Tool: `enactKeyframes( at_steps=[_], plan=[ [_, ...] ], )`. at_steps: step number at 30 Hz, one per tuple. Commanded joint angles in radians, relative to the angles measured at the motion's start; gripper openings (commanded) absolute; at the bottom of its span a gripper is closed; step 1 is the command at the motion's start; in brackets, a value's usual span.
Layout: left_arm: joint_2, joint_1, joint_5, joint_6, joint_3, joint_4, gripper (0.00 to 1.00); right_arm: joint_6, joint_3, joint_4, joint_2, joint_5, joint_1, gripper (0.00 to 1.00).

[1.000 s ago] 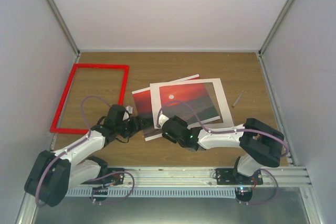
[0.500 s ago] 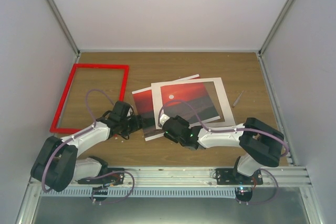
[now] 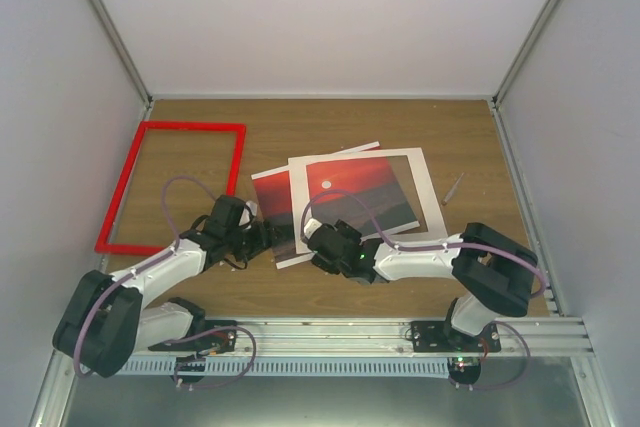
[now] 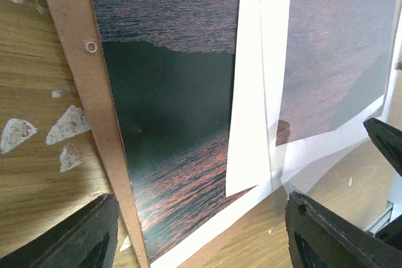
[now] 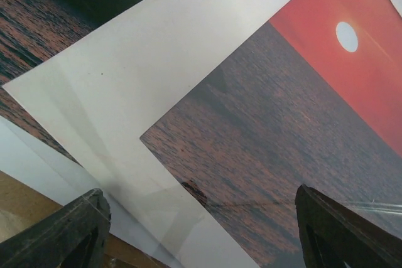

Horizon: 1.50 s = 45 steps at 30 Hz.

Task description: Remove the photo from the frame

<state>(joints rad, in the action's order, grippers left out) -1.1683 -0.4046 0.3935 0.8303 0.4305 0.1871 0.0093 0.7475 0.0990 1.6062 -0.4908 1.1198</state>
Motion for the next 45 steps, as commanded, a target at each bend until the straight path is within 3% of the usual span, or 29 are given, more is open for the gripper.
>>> enactKeyframes(
  at_steps=[1,15,25,45],
  plan=[
    [0.012,0.005,0.016,0.000,0.020,-0.030,0.72,0.029,0.019,0.006,-0.019,0.031,-0.008,0.82],
    [-0.096,0.010,-0.036,-0.055,0.100,0.003,0.72,0.064,0.034,-0.007,-0.123,0.374,-0.119,0.89],
    [-0.026,0.117,0.082,-0.068,0.008,-0.032,0.72,0.002,0.169,0.020,0.009,0.560,-0.076,0.92],
    [0.000,0.198,0.137,-0.079,-0.073,-0.067,0.67,-0.083,0.311,0.051,0.253,0.558,-0.036,0.96]
  ],
)
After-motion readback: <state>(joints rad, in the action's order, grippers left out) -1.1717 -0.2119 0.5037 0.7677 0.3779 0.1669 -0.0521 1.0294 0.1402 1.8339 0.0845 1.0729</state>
